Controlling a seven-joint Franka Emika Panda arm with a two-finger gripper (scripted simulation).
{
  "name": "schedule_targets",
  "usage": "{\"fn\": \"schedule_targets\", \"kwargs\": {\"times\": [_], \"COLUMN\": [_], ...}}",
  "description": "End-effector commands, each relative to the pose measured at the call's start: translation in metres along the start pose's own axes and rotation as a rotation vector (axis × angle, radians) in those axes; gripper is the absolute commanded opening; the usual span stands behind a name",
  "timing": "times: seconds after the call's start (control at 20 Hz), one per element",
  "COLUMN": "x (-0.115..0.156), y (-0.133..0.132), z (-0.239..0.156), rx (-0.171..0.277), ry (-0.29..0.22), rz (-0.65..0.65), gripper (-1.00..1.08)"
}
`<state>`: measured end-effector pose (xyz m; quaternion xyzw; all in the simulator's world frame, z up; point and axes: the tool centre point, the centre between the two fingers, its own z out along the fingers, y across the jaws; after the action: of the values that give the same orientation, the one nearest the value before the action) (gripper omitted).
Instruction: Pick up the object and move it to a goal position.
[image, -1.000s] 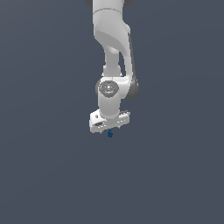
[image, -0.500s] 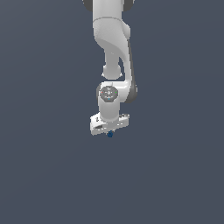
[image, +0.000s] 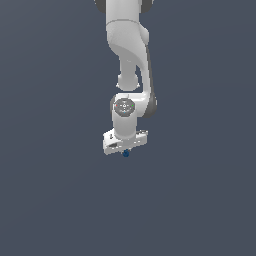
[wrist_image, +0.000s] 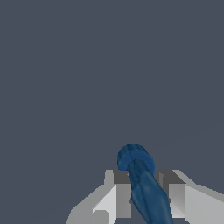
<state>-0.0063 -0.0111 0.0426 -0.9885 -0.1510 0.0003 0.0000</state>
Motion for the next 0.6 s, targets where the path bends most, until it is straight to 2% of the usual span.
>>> {"fn": "schedule_targets", "kwargs": {"times": [0.0, 0.3, 0.55], "x": [0.0, 0.002, 0.006], "y": [-0.001, -0.007, -0.018], "z": [-0.002, -0.024, -0.058], "rx": [0.0, 0.0, -0.001], "ry": [0.0, 0.0, 0.0], "rz": [0.0, 0.0, -0.001], "gripper": [-1.0, -1.0, -1.0]}}
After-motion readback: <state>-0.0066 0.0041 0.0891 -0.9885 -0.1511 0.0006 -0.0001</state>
